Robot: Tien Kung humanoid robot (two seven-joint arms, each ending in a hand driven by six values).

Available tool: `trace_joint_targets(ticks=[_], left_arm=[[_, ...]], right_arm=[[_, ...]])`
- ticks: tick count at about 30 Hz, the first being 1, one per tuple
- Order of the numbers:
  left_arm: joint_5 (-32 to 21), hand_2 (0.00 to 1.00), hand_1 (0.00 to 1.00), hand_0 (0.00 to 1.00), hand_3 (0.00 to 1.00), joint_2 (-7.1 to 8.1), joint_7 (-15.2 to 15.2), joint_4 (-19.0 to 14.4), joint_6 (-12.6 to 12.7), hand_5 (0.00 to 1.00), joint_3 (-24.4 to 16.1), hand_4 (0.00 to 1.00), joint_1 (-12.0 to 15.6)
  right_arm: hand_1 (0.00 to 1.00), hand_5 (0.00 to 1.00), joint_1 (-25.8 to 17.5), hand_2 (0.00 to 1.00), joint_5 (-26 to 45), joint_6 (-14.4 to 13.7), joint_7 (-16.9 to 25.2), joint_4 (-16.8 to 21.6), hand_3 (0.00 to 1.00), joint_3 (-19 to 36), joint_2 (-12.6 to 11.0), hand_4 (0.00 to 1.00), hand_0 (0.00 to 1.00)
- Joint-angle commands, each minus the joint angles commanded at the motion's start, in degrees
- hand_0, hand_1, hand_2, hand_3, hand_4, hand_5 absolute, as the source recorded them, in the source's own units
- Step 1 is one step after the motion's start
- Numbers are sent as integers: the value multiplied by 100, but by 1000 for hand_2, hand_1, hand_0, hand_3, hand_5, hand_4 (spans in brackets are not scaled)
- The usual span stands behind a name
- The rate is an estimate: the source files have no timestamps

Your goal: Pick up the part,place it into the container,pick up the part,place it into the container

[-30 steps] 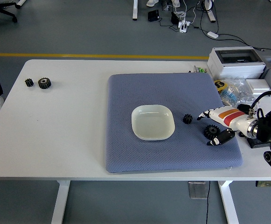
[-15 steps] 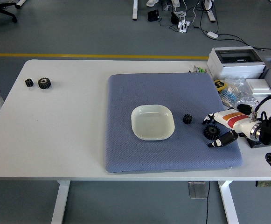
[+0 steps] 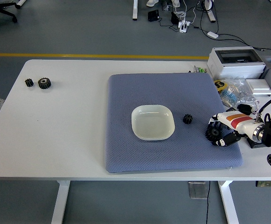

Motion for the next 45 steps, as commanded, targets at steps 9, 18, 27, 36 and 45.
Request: trace_joint_targets(ticks=[9,18,27,36,45], left_arm=[[21,689,679,717,570,5,10,0,2,567,-27,611,16],[-1,689,679,717,570,12,-4,0,2,566,-4,611,-2],[14,689,679,717,570,16,11,0,4,567,-17,611,5],[-8,689,679,717,571,32,8,0,0,568,29,611,-21],[-55,689,679,717,570,42,22,0,2,567,81,611,-43]], right_arm=[[369,80,-6,433,206,-262,33,114,497,18,-33,807,222],[44,183,70,198,442,-534,93,427,371,0,-56,879,2],[2,219,409,149,320,-490,51,887,344,-361,-21,865,2],[2,226,1222,138,281,-456,-3,967,343,-1271,393,864,2],[2,250,1668,147,253,-419,-246,198,355,-1877,1029,855,2]])
